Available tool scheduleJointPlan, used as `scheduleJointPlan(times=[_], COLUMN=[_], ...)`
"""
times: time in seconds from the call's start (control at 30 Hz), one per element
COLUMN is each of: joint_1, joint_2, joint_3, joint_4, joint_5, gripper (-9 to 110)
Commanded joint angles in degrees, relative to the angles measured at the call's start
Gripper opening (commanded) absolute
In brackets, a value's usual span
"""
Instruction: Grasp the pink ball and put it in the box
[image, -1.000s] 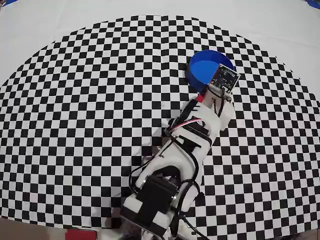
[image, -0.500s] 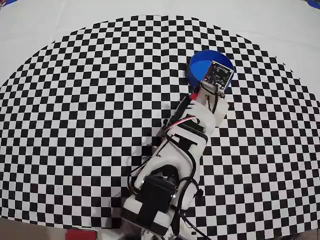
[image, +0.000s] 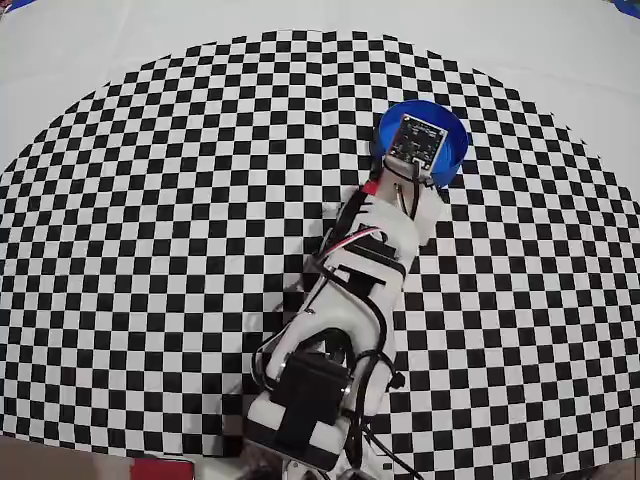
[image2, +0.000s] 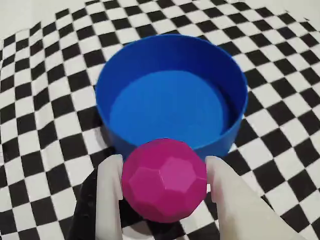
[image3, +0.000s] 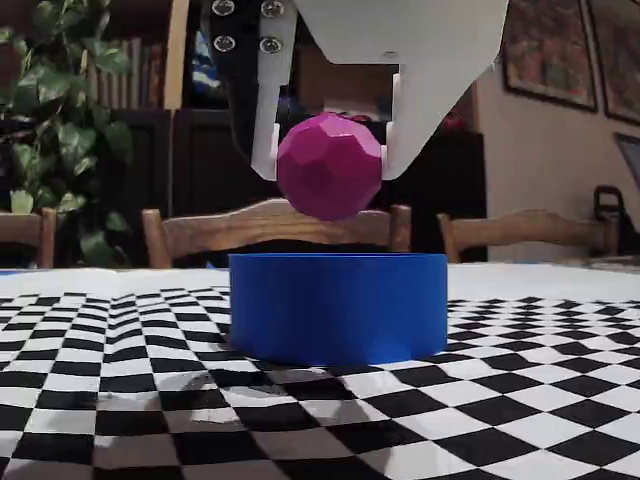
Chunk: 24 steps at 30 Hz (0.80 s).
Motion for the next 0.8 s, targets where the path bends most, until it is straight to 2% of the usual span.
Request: scheduleJointPlan(times=[0.0,0.77], joint_1=[-0.26,0.26], joint_2=[2.37,-2.64], joint_3=[-0.44,-6.68], joint_4=[-0.26,1.05], joint_5=[-0.70,-0.70], gripper=[0,0])
